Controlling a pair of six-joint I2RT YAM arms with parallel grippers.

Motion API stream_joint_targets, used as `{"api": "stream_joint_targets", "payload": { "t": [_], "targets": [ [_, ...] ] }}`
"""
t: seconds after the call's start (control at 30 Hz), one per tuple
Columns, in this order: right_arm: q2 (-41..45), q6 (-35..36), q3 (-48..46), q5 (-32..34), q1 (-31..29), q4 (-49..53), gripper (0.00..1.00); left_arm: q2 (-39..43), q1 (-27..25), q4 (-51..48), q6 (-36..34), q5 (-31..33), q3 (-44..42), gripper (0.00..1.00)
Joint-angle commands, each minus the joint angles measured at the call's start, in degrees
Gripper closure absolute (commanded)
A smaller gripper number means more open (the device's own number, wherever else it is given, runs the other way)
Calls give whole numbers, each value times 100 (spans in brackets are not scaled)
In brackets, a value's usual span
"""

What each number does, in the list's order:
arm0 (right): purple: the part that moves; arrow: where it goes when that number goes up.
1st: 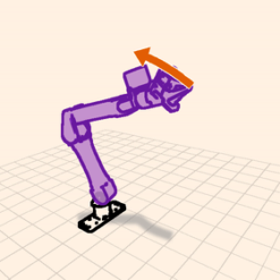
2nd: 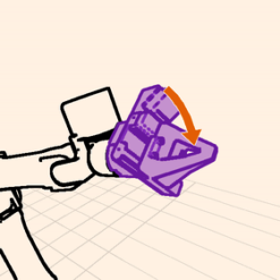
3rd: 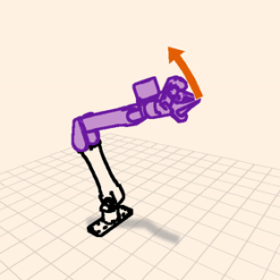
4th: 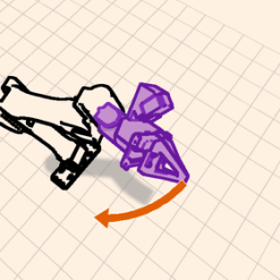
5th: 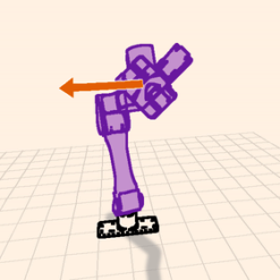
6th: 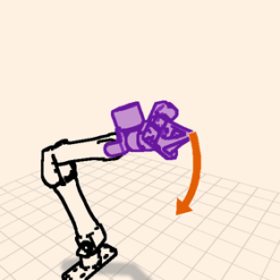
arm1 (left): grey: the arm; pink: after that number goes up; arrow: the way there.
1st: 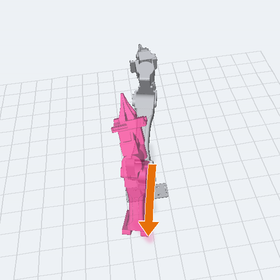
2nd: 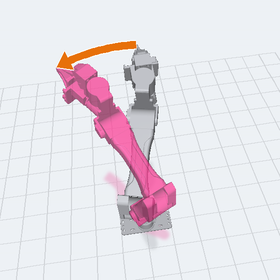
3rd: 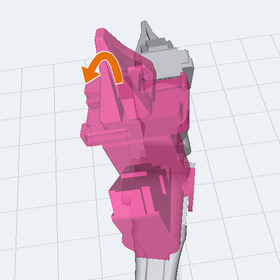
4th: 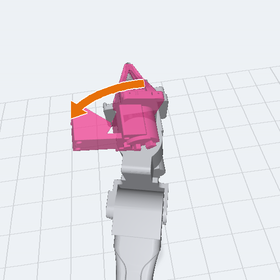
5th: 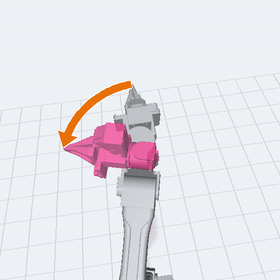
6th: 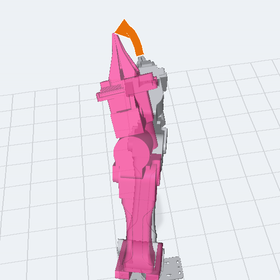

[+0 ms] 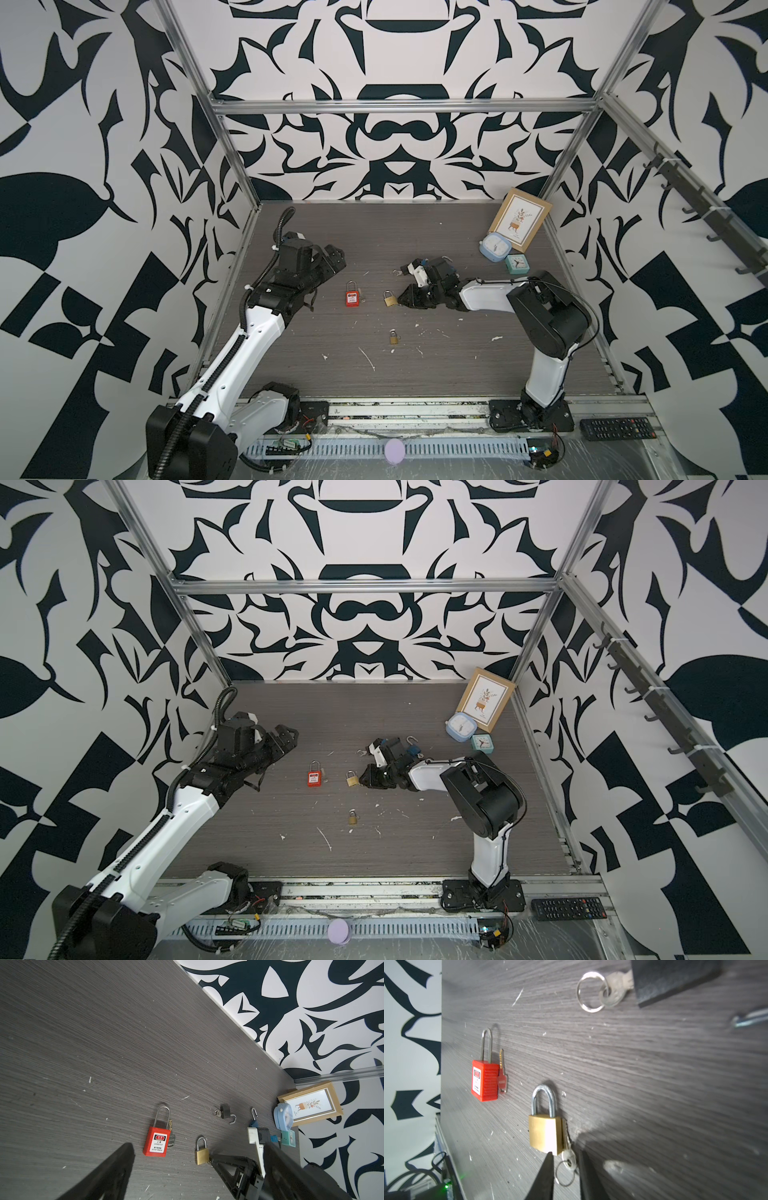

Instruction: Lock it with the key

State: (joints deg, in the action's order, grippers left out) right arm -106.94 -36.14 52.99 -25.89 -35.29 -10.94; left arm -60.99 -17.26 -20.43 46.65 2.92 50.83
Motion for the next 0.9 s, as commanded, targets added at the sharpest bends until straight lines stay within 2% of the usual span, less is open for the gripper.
{"api": "stream_joint_targets", "payload": {
  "t": [0.0, 0.23, 0.33, 0.43, 0.57, 0.7, 0.87],
  "targets": [
    [293, 75, 171, 93, -12, 108, 71, 9, 21, 35, -20, -56, 206, 1],
    [1562, 617, 305, 921, 260, 954, 52, -215, -34, -77, -857, -568, 687, 1],
    [2222, 974, 299, 1387, 421, 1427, 43, -424, -227, -340, -1106, -487, 1042, 1],
    [2805, 1207, 162, 1913, 495, 1828, 35, -744, -694, -702, -1431, -58, 1477, 0],
    [3514, 1128, -308, 2104, 557, 2011, 29, -1466, -1544, -945, -2436, 367, 2024, 1],
    [4058, 773, -800, 2071, 576, 2261, 24, -2322, -1870, -1210, -3768, -98, 2530, 1],
    [4570, 484, -1335, 1895, 585, 2527, 0, -3563, -1908, -2014, -4897, -268, 3431, 0]
  ]
}}
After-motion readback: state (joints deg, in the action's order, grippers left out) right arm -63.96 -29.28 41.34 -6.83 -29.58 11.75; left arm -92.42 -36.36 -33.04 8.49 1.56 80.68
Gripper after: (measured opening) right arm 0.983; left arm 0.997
